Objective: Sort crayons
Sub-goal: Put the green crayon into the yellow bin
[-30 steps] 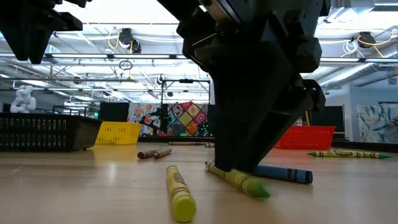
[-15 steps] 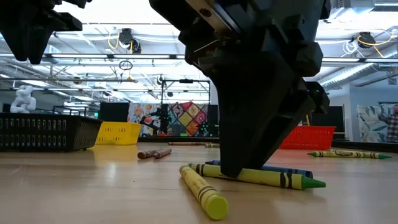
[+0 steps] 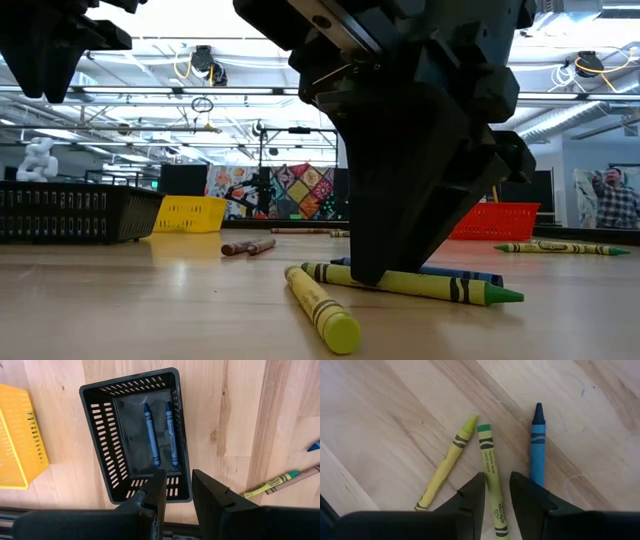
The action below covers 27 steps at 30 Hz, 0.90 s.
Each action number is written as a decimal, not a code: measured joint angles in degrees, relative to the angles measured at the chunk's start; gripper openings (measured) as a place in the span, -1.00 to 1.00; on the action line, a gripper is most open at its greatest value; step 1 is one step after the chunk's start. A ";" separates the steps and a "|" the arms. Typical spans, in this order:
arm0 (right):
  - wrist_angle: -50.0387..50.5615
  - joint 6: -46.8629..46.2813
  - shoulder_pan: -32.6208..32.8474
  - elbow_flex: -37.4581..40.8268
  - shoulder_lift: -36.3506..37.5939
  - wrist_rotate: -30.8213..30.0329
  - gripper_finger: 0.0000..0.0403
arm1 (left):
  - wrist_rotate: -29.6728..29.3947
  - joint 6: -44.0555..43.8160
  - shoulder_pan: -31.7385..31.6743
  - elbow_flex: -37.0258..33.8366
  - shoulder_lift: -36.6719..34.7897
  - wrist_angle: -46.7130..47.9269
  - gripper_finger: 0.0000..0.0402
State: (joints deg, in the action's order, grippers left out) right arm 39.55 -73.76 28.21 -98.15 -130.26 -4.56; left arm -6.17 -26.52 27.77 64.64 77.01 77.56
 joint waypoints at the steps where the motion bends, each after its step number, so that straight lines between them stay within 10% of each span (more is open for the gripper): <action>1: -0.01 -0.31 0.00 0.00 0.00 -0.02 -0.60 | 0.00 0.00 0.00 0.00 -0.01 -0.02 -0.58; 11: 0.11 -0.32 -0.02 0.07 0.02 -0.02 -0.97 | 0.00 0.00 0.00 0.00 -0.01 0.04 -0.58; 27: -1.42 1.46 -0.04 0.27 2.33 -0.26 -0.99 | 1.86 0.00 0.01 0.00 -0.02 0.51 -0.58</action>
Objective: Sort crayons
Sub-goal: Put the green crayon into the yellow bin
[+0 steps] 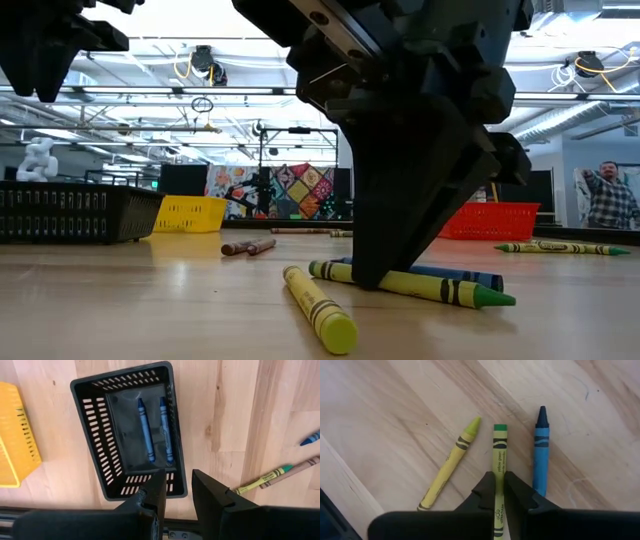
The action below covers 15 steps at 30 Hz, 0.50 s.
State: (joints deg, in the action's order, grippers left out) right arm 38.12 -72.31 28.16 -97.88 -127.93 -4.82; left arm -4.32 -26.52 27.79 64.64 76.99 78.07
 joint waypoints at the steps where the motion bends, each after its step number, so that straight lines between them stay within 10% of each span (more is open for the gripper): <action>1: -0.01 0.30 0.03 0.08 0.62 -0.50 -1.00 | 0.00 0.00 0.01 0.00 0.02 0.39 -0.58; 15: -0.69 7.09 -0.49 0.05 8.11 -6.22 -1.00 | -0.40 2.08 0.52 -0.77 0.02 -3.54 -0.58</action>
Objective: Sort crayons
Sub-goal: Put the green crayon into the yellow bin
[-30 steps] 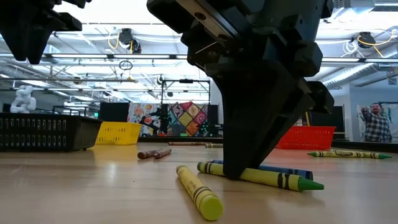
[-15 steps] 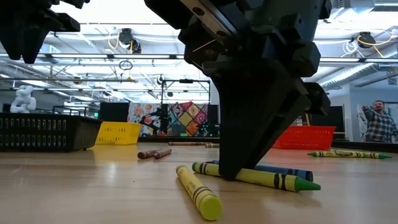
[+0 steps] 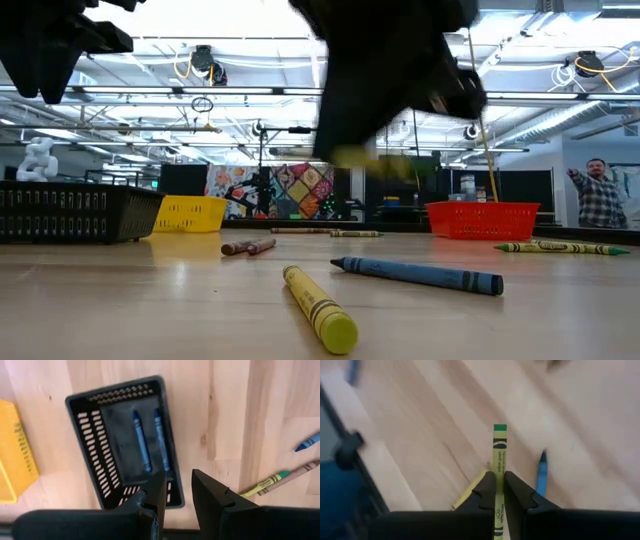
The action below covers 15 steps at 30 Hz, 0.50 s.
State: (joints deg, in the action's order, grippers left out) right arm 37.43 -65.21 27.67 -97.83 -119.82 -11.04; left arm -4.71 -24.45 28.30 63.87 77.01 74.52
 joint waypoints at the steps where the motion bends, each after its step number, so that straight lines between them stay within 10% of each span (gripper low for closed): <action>1: -0.06 0.49 -0.03 -0.05 0.61 -1.17 -1.00 | -0.04 0.61 0.16 -0.29 0.00 -0.82 -0.58; 15: 0.12 9.28 0.06 -0.10 7.70 -17.92 -1.00 | -5.32 7.66 3.59 -1.89 -0.01 -17.31 -0.58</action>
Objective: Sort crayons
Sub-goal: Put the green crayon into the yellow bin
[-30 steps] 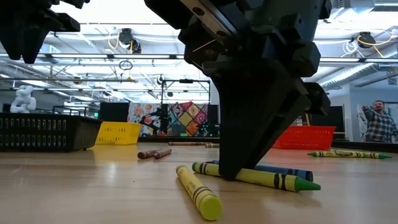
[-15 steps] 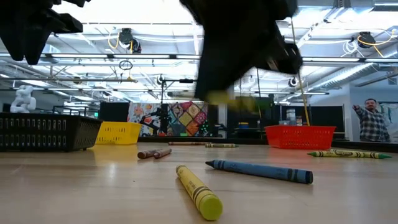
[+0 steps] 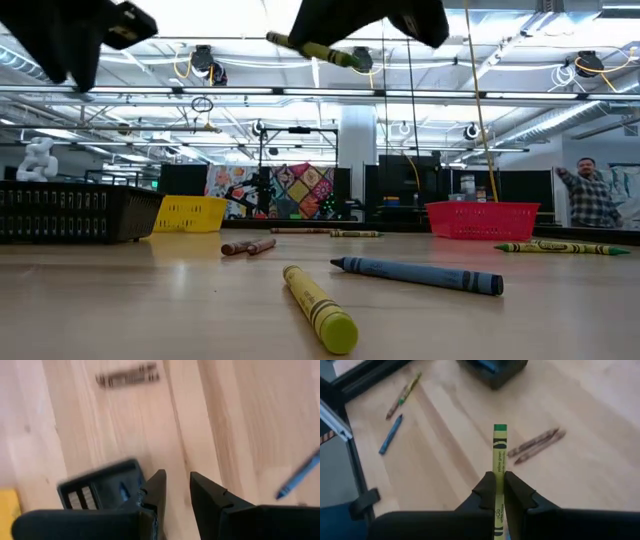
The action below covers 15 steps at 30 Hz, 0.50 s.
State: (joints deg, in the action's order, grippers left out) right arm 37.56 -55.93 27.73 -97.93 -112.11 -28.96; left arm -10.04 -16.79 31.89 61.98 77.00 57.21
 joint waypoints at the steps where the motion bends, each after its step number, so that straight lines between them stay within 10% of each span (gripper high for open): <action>1: -0.09 0.46 0.00 0.00 0.33 -1.02 -1.00 | -0.95 0.80 0.27 -0.01 0.00 -1.02 -0.58; 15: -11.49 17.05 0.00 -0.06 4.60 -2.81 -1.00 | -4.95 4.85 1.29 -0.04 0.01 -22.42 -0.58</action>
State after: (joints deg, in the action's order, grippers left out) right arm 26.07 -38.88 27.73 -97.99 -107.51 -31.77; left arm -14.99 -11.94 33.19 61.93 77.01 34.80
